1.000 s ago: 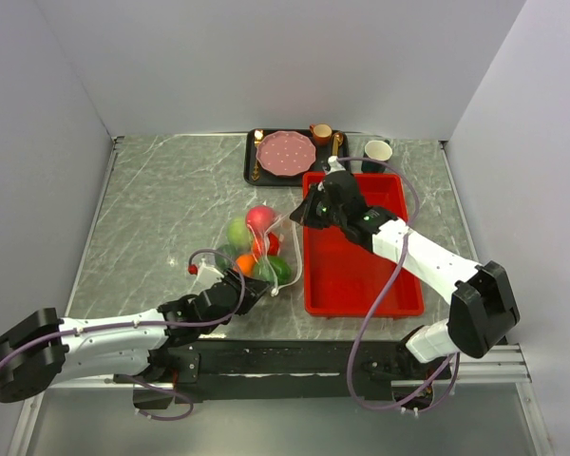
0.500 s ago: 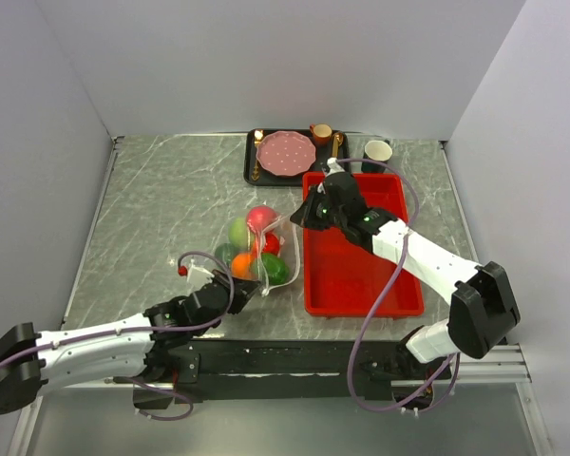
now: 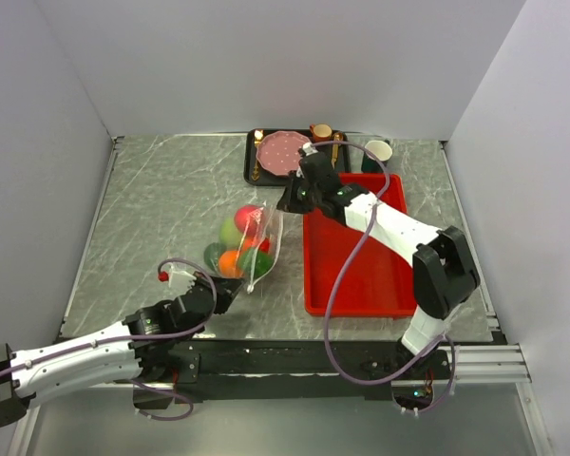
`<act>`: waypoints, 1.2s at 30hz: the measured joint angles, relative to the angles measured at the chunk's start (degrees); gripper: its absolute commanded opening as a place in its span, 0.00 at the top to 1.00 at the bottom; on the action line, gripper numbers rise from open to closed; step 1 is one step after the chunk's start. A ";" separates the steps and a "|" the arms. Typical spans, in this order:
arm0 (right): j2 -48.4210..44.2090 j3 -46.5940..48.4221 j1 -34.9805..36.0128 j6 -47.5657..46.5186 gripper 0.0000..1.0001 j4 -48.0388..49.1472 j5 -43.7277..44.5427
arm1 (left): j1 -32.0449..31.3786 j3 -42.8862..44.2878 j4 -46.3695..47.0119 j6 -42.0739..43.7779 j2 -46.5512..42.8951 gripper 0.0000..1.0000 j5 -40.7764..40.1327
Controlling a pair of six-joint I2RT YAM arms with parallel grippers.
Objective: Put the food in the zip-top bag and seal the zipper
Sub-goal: Zip the zipper food storage bag at the center of the board.
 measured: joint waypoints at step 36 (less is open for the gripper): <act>-36.13 -35.54 14.67 18.05 0.54 5.11 -4.33 | 3.28 5.25 6.16 7.82 13.51 0.99 1.25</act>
